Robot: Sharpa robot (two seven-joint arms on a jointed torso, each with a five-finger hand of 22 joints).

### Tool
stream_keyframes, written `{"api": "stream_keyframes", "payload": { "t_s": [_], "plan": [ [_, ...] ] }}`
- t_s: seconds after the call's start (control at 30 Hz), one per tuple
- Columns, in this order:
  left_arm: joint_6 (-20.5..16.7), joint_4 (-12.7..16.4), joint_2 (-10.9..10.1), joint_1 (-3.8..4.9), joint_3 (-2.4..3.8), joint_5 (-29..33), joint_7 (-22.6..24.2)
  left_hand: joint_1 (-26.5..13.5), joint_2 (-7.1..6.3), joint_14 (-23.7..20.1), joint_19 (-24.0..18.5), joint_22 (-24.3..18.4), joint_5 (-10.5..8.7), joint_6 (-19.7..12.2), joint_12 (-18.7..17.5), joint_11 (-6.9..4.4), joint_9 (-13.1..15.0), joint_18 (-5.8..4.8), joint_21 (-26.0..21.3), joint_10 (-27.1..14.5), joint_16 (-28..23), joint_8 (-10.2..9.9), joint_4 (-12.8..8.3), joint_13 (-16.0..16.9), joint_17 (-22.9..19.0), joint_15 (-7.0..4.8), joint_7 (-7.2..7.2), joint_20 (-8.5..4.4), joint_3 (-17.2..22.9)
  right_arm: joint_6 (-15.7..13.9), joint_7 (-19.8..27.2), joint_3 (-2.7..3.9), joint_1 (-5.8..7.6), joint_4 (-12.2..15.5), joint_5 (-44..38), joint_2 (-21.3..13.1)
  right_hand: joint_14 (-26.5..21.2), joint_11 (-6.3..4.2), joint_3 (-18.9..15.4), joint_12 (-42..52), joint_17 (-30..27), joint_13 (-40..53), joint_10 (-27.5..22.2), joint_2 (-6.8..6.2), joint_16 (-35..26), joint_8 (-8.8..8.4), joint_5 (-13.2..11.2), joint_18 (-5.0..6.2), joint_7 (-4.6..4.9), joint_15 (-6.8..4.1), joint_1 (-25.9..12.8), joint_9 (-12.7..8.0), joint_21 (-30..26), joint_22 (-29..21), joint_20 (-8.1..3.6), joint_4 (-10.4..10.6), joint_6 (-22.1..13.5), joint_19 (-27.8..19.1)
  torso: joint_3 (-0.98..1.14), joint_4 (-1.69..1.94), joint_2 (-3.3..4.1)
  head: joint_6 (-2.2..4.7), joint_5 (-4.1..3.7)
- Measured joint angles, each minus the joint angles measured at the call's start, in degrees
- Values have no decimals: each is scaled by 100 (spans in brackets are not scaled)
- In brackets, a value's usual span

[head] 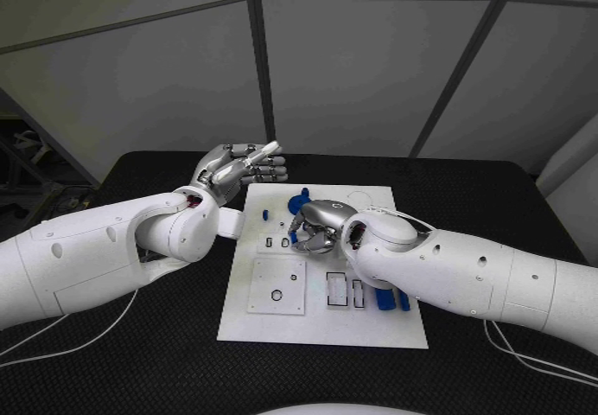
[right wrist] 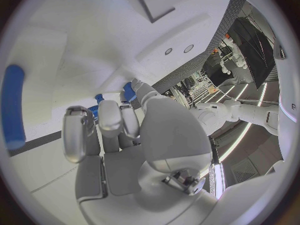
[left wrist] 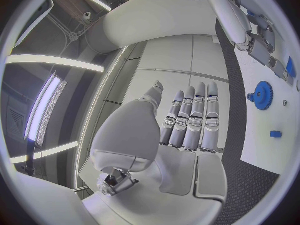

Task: Assemble the parts on the task board

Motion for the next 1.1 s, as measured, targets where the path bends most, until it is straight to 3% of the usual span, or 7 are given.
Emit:
{"api": "stream_keyframes", "payload": {
  "t_s": [0.57,0.8,0.9,1.1],
  "plan": [
    [9,-16,-6,0,-1,0,-12,0,0,0,0,1,0,0,0,0,0,0,0,0,0,0,0,-3,0,0,0,0,0,-61,-11,-9,-11,3,0,-5,-1,41,-84,-123,0,-21,-123,-88,0,-117,-356,0,52,41,-88,-39,-58,-1,42,83,-312,-42,-1,4,0,-5,3],
    [14,-44,-12,0,-1,-4,-28,22,22,64,37,-5,0,0,0,0,0,0,0,0,0,-26,-33,-3,23,2,0,28,-33,-381,65,-12,-14,86,29,-93,-21,62,-119,-123,0,-30,-143,-164,0,-133,-356,0,60,62,-72,-32,-58,0,62,117,-431,-62,-1,2,0,-1,11],
    [28,-83,-27,0,-1,-40,-67,23,23,301,209,10,0,78,0,-46,3,0,46,124,102,-26,-30,9,100,-72,-78,-41,-105,-622,186,-12,-14,166,92,-176,-21,61,-124,-123,0,-30,-143,-172,21,-171,-356,0,66,62,-81,-40,-83,-1,62,123,-506,-62,0,0,-1,4,16],
    [87,-196,-68,0,-1,-285,-235,-27,-27,1276,931,216,0,513,234,-326,60,0,493,807,764,113,22,130,524,-399,-289,-349,-308,-1064,587,-9,-12,420,312,-441,-21,61,-196,-123,0,-17,-142,-247,21,-200,-155,0,26,62,-35,-51,-83,0,62,130,-651,-62,2,-3,-12,26,21]
  ]
}}
